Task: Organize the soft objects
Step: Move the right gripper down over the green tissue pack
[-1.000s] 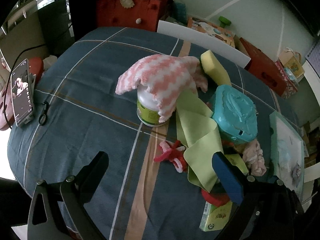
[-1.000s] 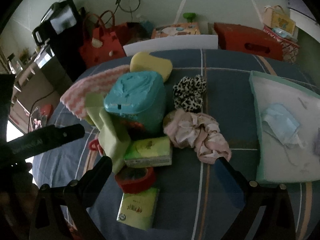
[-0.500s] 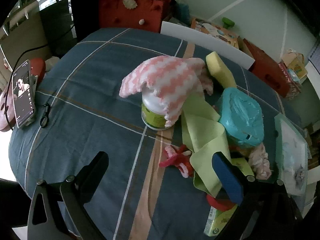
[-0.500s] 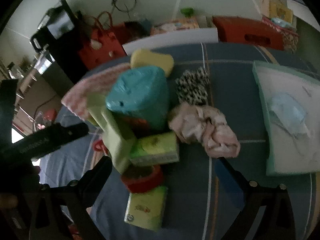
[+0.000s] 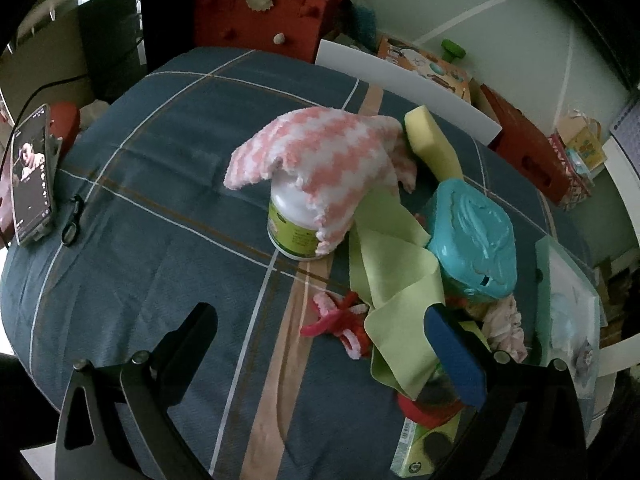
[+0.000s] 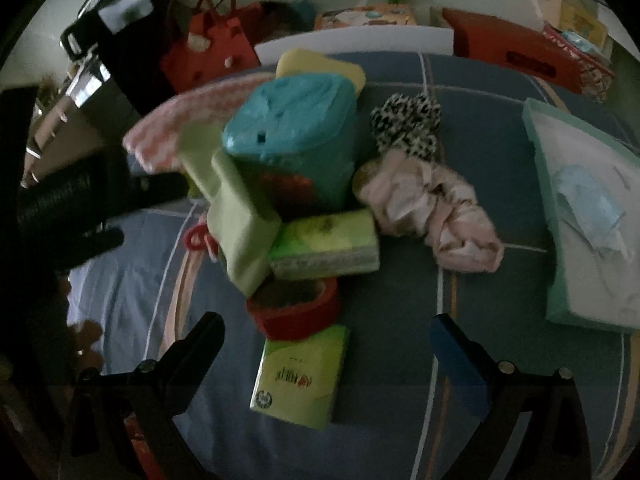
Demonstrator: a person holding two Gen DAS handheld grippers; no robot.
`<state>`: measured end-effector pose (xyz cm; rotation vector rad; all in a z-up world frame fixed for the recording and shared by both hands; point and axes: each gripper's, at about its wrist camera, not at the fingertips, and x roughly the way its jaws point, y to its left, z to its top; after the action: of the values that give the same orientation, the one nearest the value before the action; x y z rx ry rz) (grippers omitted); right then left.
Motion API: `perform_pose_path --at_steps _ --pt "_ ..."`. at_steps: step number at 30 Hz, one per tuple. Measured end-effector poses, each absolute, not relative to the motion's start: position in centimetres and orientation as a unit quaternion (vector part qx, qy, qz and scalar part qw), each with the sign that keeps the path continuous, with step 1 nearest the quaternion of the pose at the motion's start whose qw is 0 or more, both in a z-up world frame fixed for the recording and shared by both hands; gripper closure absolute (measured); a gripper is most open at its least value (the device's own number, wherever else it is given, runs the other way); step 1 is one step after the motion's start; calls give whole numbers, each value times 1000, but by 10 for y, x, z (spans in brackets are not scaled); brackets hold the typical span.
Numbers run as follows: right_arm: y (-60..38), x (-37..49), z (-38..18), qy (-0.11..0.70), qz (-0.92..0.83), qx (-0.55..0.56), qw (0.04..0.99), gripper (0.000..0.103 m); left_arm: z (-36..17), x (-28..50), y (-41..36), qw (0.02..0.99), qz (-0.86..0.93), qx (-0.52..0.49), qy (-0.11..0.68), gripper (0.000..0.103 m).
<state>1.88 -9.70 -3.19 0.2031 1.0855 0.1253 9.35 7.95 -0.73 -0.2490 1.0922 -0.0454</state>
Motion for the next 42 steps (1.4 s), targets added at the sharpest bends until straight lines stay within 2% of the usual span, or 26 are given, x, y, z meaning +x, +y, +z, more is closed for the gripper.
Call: perform_pose_path --at_steps 13,19,24,30,38,42 --pt "-78 18 -66 575 30 33 817 0 -24 98 79 830 8 -76 553 0" --pt "-66 16 -72 578 18 -9 816 0 -34 100 73 819 15 -52 571 0" --pt "-71 16 -71 576 5 -17 817 5 -34 97 71 818 12 -56 572 0" --pt "-85 10 -66 572 11 -9 820 19 -34 102 72 817 12 -65 573 0" --pt "-110 9 -60 566 11 0 824 48 -34 102 78 816 13 -71 574 0" --pt "-117 9 -58 565 11 -2 825 50 -33 101 75 816 13 -71 573 0"
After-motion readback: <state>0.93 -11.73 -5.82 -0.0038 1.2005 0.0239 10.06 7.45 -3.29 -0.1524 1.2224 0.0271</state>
